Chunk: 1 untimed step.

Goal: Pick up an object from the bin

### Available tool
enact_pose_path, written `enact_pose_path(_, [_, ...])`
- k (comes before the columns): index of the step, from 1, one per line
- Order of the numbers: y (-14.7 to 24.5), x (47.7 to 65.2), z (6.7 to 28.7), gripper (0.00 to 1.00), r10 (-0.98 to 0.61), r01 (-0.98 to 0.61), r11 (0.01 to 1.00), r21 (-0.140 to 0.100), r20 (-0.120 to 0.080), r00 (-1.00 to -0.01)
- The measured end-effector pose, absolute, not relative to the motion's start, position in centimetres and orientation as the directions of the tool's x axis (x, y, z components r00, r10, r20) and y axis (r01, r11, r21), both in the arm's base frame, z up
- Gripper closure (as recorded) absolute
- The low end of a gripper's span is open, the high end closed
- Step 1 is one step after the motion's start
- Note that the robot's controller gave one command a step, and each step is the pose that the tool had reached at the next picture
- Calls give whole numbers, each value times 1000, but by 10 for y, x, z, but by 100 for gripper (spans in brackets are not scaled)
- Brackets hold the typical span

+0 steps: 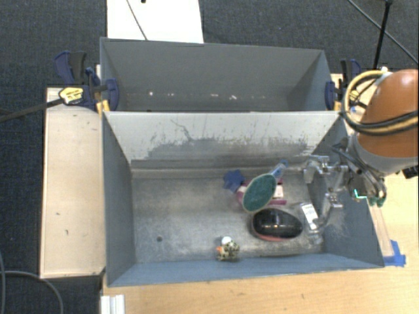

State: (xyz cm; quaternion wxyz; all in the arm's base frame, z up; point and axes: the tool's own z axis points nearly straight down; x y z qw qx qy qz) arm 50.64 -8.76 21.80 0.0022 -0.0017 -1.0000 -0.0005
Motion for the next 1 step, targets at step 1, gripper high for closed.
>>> enact_pose_path(1, [-54, 531, 92, 0, -578, -578, 816, 3, 4, -816])
